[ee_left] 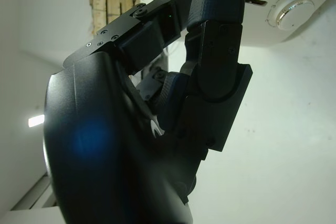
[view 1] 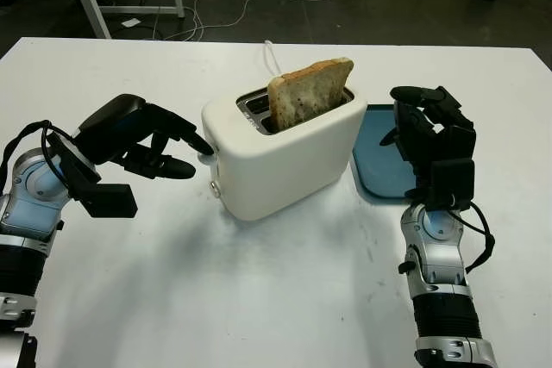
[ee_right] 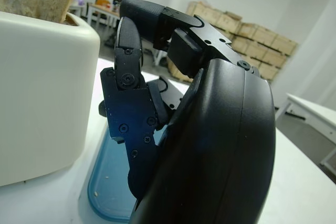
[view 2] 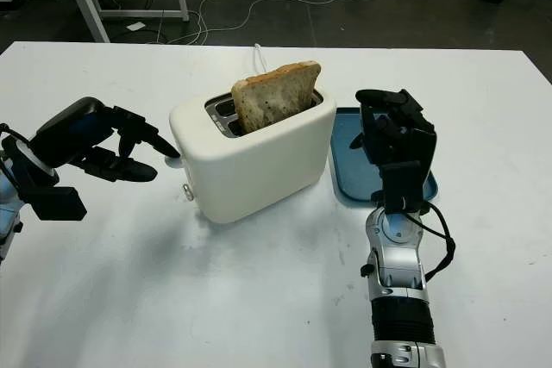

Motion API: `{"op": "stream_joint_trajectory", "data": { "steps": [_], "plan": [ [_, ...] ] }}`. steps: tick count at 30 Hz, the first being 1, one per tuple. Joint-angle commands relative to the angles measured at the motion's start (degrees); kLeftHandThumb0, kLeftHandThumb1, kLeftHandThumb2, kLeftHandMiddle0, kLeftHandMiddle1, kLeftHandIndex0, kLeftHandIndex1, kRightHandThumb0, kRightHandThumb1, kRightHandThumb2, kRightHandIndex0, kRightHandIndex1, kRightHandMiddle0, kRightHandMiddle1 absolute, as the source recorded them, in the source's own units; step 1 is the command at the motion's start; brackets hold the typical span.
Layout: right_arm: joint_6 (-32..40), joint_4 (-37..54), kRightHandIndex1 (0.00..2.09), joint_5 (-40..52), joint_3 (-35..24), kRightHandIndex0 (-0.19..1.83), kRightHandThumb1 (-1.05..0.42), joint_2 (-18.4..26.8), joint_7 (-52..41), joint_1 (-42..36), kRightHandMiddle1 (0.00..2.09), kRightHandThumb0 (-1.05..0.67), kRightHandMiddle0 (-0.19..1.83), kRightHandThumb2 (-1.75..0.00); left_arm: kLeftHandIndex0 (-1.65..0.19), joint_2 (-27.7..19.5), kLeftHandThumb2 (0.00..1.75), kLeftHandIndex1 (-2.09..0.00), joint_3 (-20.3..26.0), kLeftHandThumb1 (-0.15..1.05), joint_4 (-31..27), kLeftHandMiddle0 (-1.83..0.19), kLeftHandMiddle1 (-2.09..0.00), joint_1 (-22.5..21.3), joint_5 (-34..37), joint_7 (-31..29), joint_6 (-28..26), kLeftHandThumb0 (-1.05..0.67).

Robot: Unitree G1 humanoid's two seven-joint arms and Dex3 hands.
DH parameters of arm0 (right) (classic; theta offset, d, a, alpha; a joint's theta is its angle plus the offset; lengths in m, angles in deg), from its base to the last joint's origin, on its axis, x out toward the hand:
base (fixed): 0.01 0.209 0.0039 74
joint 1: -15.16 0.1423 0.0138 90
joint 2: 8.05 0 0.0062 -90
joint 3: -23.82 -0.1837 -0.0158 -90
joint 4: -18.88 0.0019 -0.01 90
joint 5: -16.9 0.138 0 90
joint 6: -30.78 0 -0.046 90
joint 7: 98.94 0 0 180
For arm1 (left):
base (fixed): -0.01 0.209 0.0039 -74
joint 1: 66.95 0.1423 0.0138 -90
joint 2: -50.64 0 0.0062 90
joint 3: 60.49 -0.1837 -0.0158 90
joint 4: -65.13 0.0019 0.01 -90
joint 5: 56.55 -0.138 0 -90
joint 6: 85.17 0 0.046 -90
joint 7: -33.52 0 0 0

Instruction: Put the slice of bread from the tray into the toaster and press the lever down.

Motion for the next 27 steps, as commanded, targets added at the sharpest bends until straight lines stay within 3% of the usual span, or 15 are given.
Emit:
{"op": "stream_joint_trajectory", "data": {
  "steps": [1, 17, 24, 27],
  "plan": [
    [0.42, 0.37, 1.54, -0.75, 0.02, 1.06, -0.92, 0.13, 0.31, 0.51, 1.01, -0.48, 1.02, -0.24, -1.14, 0.24, 0.23, -0.16, -0.73, 0.92, 0.61, -1.01, -1.63, -0.76, -0.62, -0.09, 0.87, -0.92],
    [0.48, 2.0, 1.54, 0.21, 0.14, 1.05, -0.92, -0.17, -0.53, -0.01, 0.99, -0.46, 1.01, -0.24, -1.16, 0.31, 0.23, -0.14, -0.66, 0.92, 1.18, -1.02, -1.64, -0.41, -2.07, 1.19, 1.22, -0.93],
    [-0.11, 5.11, 1.53, -0.49, 0.41, 1.02, -0.92, -0.13, -0.38, -1.54, 1.01, -0.43, 0.98, -0.25, -1.22, 2.12, 0.13, -0.1, -2.43, 0.9, 2.45, -1.09, -1.49, 4.3, -1.78, 0.38, -2.23, -0.92],
    [-0.66, 6.36, 1.53, -0.8, 0.62, 1.02, -0.92, 0.15, -0.7, -2.13, 1.07, -0.43, 0.96, -0.26, -1.24, 3.78, 0.1, -0.07, -4.01, 0.87, 4.97, -1.12, -1.45, 6.54, -2.83, 1.46, -1.35, -0.88]
  ]
}}
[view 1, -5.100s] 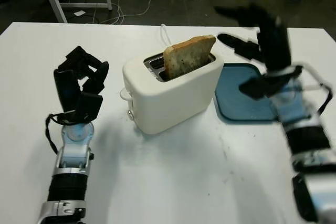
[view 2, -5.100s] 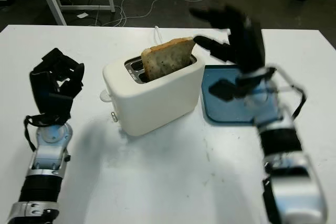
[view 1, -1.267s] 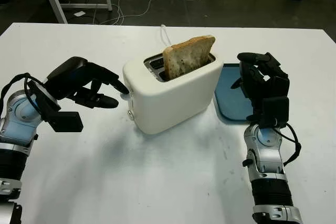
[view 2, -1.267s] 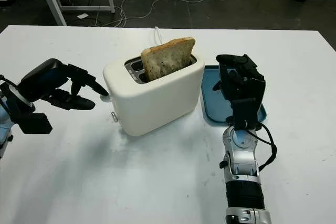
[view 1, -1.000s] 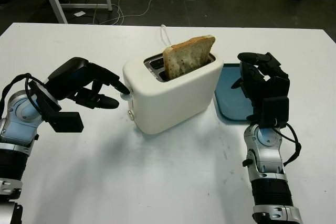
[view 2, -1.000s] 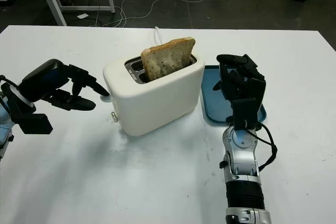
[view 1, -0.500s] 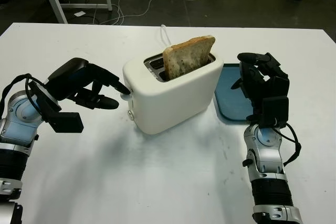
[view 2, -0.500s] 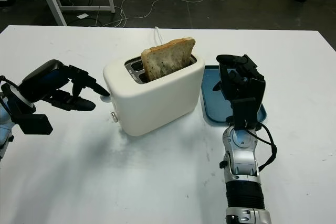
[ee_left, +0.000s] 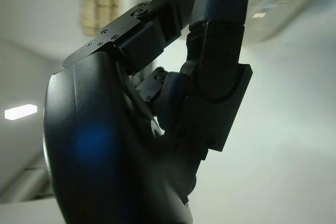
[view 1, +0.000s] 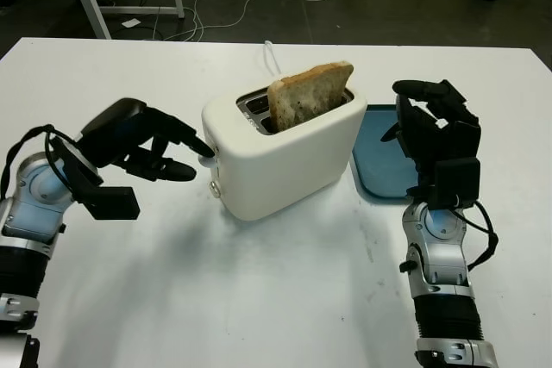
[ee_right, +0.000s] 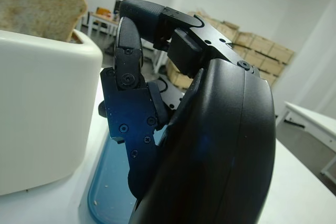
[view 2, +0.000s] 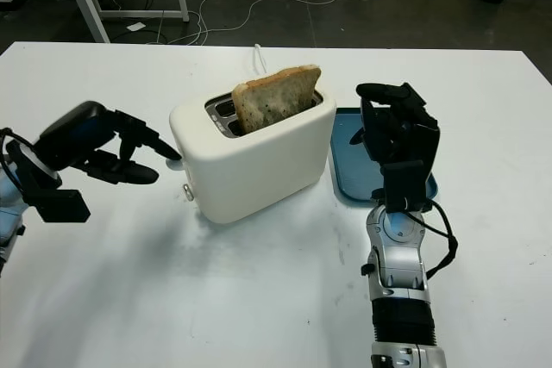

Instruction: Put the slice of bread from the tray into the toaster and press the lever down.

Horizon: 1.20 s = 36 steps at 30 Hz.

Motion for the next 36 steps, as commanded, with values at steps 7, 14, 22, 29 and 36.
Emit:
{"op": "stream_joint_trajectory", "data": {
  "steps": [7, 14, 22, 29, 36],
  "plan": [
    [-2.81, 4.3, 1.42, 0.71, -0.13, 1.03, -0.92, 0.02, -1.92, -2.37, 1.0, -0.44, 0.97, -0.25, -1.26, 4.29, 0.09, -0.03, -7.21, 0.87, 10.83, -1.15, -1.4, 2.68, -11.37, 9.4, -0.98, -0.85],
    [-1.66, 6.67, 1.45, 1.07, -0.45, 1.02, -0.92, 0.58, -3.32, -3.71, 0.95, -0.41, 0.98, -0.26, -1.32, 10.13, 0.12, -0.04, -14.39, 0.89, 20.46, -1.16, -1.43, 1.03, -19.64, 25.39, -3.25, -0.89],
    [-1.91, 6.26, 1.46, 0.78, -0.83, 1.01, -0.92, 1.17, -4.23, -3.44, 0.96, -0.42, 0.98, -0.26, -1.35, 11.66, 0.71, 0.0, -17.79, 0.57, 24.74, -1.21, -1.34, -0.74, -19.32, 31.06, -5.12, -0.89],
    [-2.38, 6.99, 1.48, 1.07, -0.91, 0.99, -0.92, 1.1, -5.12, -4.0, 0.98, -0.42, 0.96, -0.27, -1.36, 10.05, 0.84, 0.0, -17.26, 0.48, 24.87, -1.19, -1.43, -1.19, -16.56, 31.46, -3.67, -0.88],
    [0.32, 14.62, 1.64, 0.73, -1.5, 0.84, -0.92, 2.24, -7.14, -9.59, 1.14, -0.43, 0.82, -0.27, -1.39, 10.49, 0.87, -0.01, -17.63, 0.45, 19.1, -1.21, -1.43, 3.64, -17.11, 32.45, -7.19, -0.89]
  ]
}}
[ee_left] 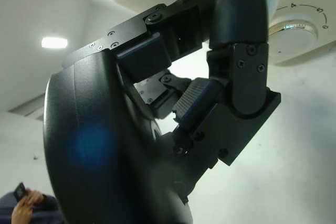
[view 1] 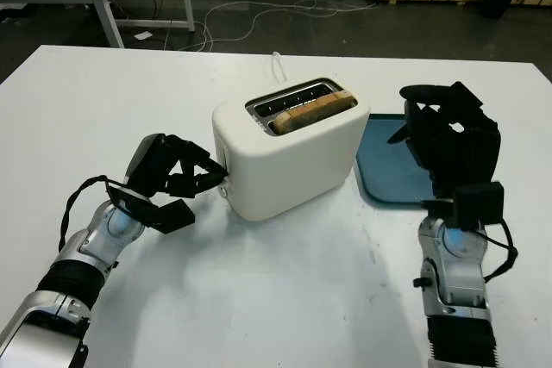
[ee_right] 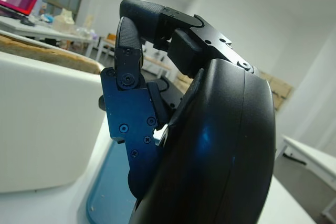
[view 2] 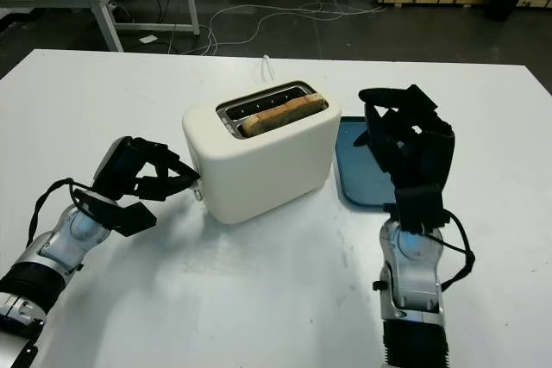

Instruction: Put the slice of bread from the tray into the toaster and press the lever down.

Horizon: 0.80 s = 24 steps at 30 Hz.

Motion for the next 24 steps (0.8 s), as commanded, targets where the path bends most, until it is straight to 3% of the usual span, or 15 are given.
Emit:
{"op": "stream_joint_trajectory", "data": {
  "steps": [1, 5, 6, 8, 11, 18, 24],
  "plan": [
    [1.58, 3.14, 1.65, 0.04, -0.49, 0.84, -0.92, 0.79, -0.5, -2.16, 1.12, -0.44, 0.84, -0.27, -1.4, 3.12, 0.87, -0.02, -6.72, 0.45, 2.51, -1.21, -1.42, 7.18, -8.67, -3.68, -8.87, -0.89],
    [1.89, 3.3, 1.67, -0.45, -0.68, 0.85, -0.92, 1.64, -1.23, -3.42, 1.08, -0.47, 0.86, -0.25, -1.45, 6.75, 0.92, -0.01, -8.9, 0.39, 7.09, -1.43, -0.67, 8.36, -8.93, -3.73, -15.6, -0.86],
    [1.73, 2.71, 1.67, -0.64, -0.7, 0.85, -0.92, 1.89, -1.36, -3.24, 1.07, -0.47, 0.88, -0.25, -1.46, 7.43, 0.91, 0.0, -9.36, 0.39, 8.84, -1.49, -0.38, 8.12, -8.93, -4.03, -16.4, -0.84],
    [1.89, 1.96, 1.68, -1.43, -0.62, 0.86, -0.92, 2.15, -1.14, -2.58, 1.08, -0.47, 0.89, -0.25, -1.47, 8.14, 0.88, 0.0, -9.69, 0.4, 10.99, -1.5, -0.12, 7.34, -8.26, -5.59, -17.76, -0.82],
    [1.85, 0.83, 1.67, -1.65, -0.42, 0.86, -0.92, 2.16, -0.99, -1.52, 1.12, -0.48, 0.87, -0.24, -1.44, 7.69, 0.81, 0.0, -10.13, 0.42, 11.43, -1.47, -0.03, 5.02, -7.99, -8.06, -20.6, -0.79],
    [-0.21, -1.72, 1.64, -1.3, -0.02, 0.84, -0.92, 1.97, -1.31, 0.13, 1.05, -0.48, 0.86, -0.26, -1.44, 7.93, 0.74, 0.0, -11.14, 0.45, 12.53, -1.48, -0.01, 2.87, -8.43, -9.53, -21.63, -0.81],
    [-0.72, -2.9, 1.63, -0.53, -0.25, 0.84, -0.92, 2.07, -1.62, 1.04, 1.02, -0.47, 0.86, -0.27, -1.45, 7.14, 0.67, 0.0, -10.86, 0.5, 10.16, -1.5, -0.01, 2.62, -7.44, -10.75, -19.21, -0.84]
  ]
}}
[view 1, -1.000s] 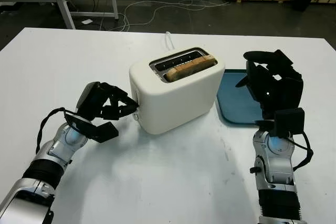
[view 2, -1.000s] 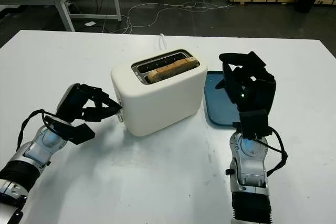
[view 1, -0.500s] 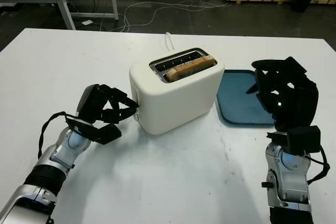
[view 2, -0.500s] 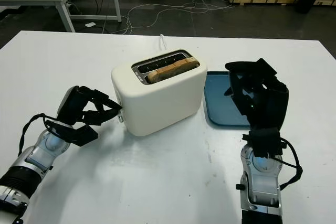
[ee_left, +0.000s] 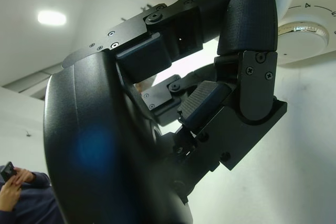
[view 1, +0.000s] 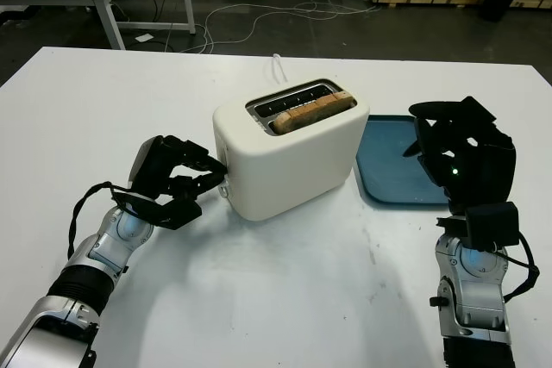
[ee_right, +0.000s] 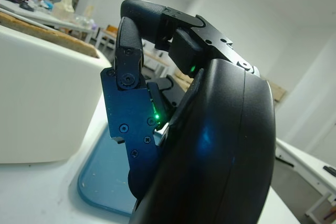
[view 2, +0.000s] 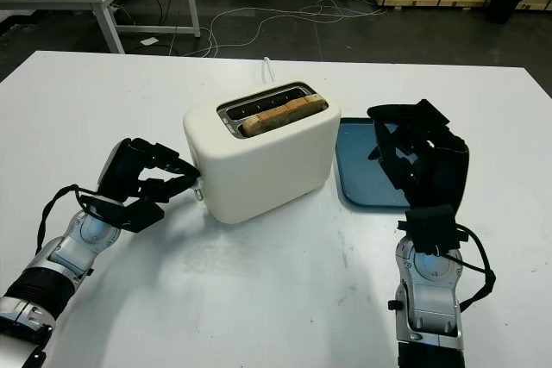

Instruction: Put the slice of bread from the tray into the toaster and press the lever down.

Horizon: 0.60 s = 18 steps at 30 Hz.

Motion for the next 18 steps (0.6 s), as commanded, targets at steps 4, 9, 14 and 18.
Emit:
{"op": "stream_joint_trajectory", "data": {
  "steps": [4, 9, 14, 18],
  "plan": [
    [-1.67, -2.05, 1.59, 0.54, 0.36, 0.85, -0.92, 0.9, -1.2, 3.19, 0.98, -0.47, 0.87, -0.27, -1.51, 3.29, 0.75, -0.01, -8.54, 0.51, 2.54, -1.49, -0.66, 5.24, -8.22, -8.76, -9.79, -0.93],
    [-1.56, -2.49, 1.56, 0.46, 0.34, 0.85, -0.92, 0.74, -1.52, 3.72, 0.94, -0.46, 0.87, -0.28, -1.49, 2.07, 0.75, 0.0, -3.19, 0.64, -4.12, -1.22, -1.48, 6.58, -3.27, -2.2, 2.36, -0.97],
    [-1.81, -2.99, 1.52, 0.43, 0.58, 0.86, -0.92, 0.7, -1.75, 4.05, 0.9, -0.45, 0.89, -0.28, -1.49, 2.82, 0.38, -0.01, 3.13, 0.91, -12.98, -1.17, -1.48, 8.59, -0.71, 1.41, 7.04, -1.01],
    [-1.89, -3.48, 1.45, 0.44, 0.75, 0.89, -0.92, 0.72, -1.79, 4.21, 0.88, -0.45, 0.91, -0.29, -1.5, 4.45, 0.37, -0.02, 7.7, 0.92, -18.82, -1.12, -1.6, 9.5, 1.2, 2.25, 7.69, -0.98]
  ]
}}
